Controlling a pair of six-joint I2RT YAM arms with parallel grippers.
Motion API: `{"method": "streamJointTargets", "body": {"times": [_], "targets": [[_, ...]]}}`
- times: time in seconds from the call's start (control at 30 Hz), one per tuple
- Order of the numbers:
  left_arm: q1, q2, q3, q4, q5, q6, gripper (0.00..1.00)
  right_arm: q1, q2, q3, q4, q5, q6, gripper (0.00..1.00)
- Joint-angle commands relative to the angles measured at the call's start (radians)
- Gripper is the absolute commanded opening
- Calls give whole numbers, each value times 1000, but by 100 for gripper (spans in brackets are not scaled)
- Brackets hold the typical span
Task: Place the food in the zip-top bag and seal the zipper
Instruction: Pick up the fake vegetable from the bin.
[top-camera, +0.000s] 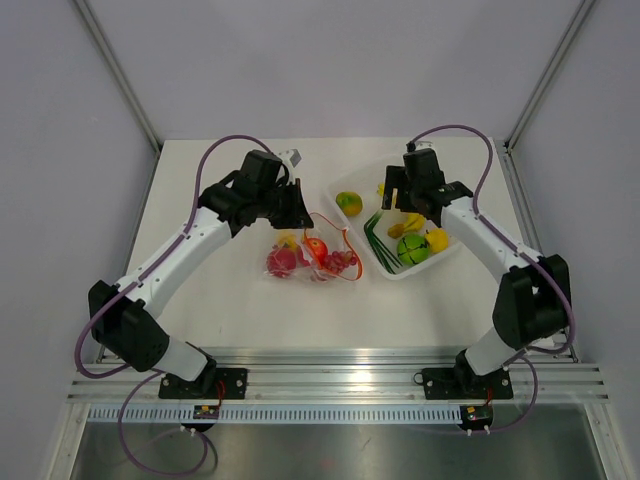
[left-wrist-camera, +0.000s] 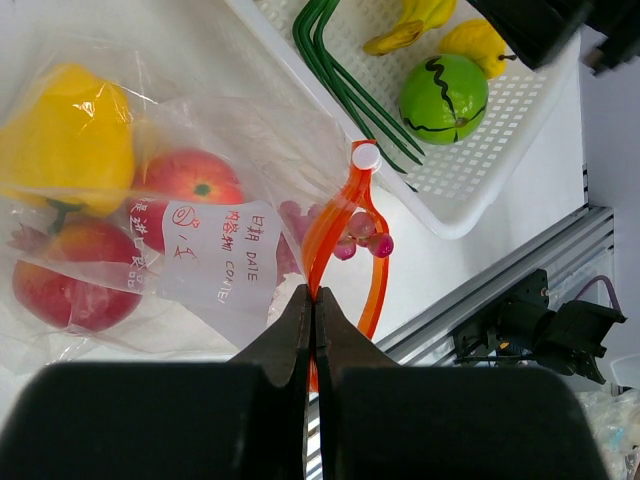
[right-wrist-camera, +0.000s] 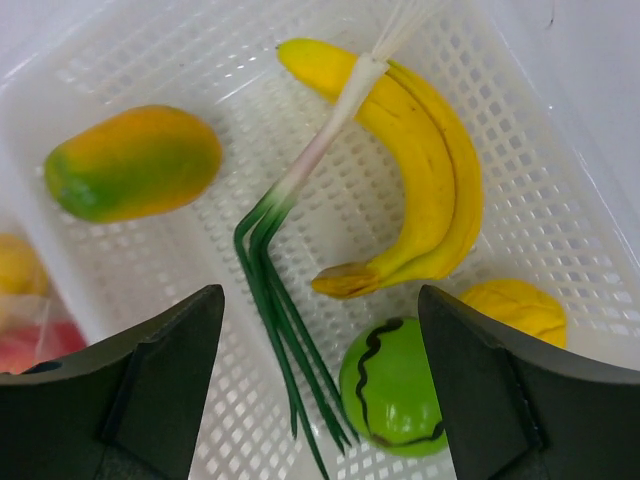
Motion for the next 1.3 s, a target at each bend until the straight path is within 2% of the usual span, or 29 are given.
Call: {"method": "streamJointTargets", "body": {"times": [0.0, 0.23, 0.43, 0.57, 0.67, 0.77, 0.8, 0.9, 1.27], "targets": [[4, -43, 40, 38, 19, 7, 0, -43, 86, 38, 112, -47, 50, 85], [4, -37, 40, 25, 8, 15, 0, -63, 303, 132, 175, -56, 90, 75], [6, -48, 37, 19, -6, 26, 0, -79, 406, 198, 207, -110, 142, 67], [6, -56, 31, 14, -7, 32, 0, -79, 433, 211, 215, -104, 159, 56], [6, -56, 25, 19, -6, 32, 0, -80, 440, 211, 215, -104, 171, 37], [6, -51, 22, 28, 5, 26, 0, -84, 410, 193, 221, -102, 177, 22], [6, -50, 23, 30, 10, 24, 0, -86, 386, 185, 227, -101, 182, 12], [6, -48, 25, 34, 14, 20, 0, -89, 306, 150, 232, -93, 180, 1], [4, -28, 19, 116, 68, -40, 0, -89, -8, 96, 164, -96, 142, 0]]}}
